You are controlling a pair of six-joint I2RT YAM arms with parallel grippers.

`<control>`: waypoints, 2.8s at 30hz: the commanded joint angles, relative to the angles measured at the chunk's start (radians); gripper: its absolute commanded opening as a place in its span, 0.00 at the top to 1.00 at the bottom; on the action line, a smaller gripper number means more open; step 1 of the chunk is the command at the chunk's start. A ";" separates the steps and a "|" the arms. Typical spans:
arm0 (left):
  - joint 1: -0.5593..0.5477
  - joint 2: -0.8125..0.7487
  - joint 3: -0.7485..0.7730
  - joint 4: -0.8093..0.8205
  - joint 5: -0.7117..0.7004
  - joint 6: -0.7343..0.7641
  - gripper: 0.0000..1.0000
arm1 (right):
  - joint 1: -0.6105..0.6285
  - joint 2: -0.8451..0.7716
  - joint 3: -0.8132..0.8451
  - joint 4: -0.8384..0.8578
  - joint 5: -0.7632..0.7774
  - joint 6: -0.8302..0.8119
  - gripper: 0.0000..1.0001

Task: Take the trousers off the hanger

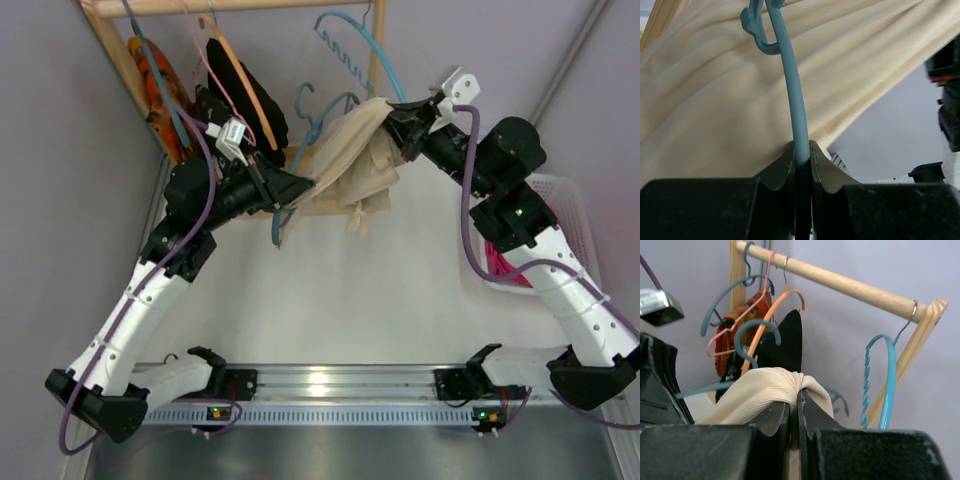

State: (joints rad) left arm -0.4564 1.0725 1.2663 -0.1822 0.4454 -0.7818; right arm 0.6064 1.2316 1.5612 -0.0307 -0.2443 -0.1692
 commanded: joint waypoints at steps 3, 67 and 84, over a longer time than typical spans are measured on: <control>0.002 -0.042 -0.039 0.040 -0.034 0.033 1.00 | -0.005 -0.073 0.109 0.112 -0.013 0.031 1.00; -0.002 -0.129 -0.004 0.012 -0.094 0.188 1.00 | -0.907 -0.307 -0.332 0.193 0.513 -0.343 1.00; 0.025 -0.060 0.051 0.013 -0.083 0.092 1.00 | -1.019 -0.123 -0.553 0.117 0.251 -0.167 1.00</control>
State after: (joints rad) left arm -0.4343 0.9901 1.2560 -0.2256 0.3511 -0.6662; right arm -0.4019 1.0538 1.0260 0.0650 0.0795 -0.4164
